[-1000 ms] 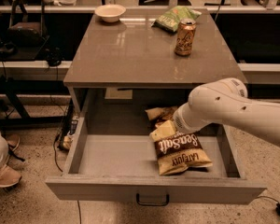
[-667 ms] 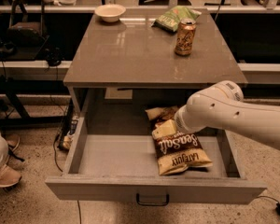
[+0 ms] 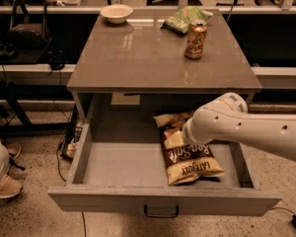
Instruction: Pick brown chip bag from top drawer and place on counter
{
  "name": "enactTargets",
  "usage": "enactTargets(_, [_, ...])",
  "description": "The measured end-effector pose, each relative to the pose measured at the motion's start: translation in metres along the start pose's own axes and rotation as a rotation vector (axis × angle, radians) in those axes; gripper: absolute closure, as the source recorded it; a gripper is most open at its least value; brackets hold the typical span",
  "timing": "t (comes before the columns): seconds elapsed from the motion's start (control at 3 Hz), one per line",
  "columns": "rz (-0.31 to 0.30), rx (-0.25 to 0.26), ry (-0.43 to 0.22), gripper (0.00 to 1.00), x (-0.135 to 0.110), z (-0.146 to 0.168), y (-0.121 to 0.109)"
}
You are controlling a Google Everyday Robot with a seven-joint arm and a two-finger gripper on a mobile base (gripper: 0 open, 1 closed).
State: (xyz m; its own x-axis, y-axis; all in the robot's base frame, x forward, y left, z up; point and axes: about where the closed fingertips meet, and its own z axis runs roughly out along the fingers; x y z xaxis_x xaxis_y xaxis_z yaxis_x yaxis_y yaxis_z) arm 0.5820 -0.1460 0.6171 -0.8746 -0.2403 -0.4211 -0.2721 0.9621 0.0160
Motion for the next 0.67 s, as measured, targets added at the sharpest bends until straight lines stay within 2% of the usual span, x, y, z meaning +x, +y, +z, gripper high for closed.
enactTargets(0.33, [0.010,-0.047,-0.036,0.41,0.000,-0.007,0.005])
enactTargets(0.67, [0.023,-0.122,-0.117,0.64,0.002,-0.039,0.005])
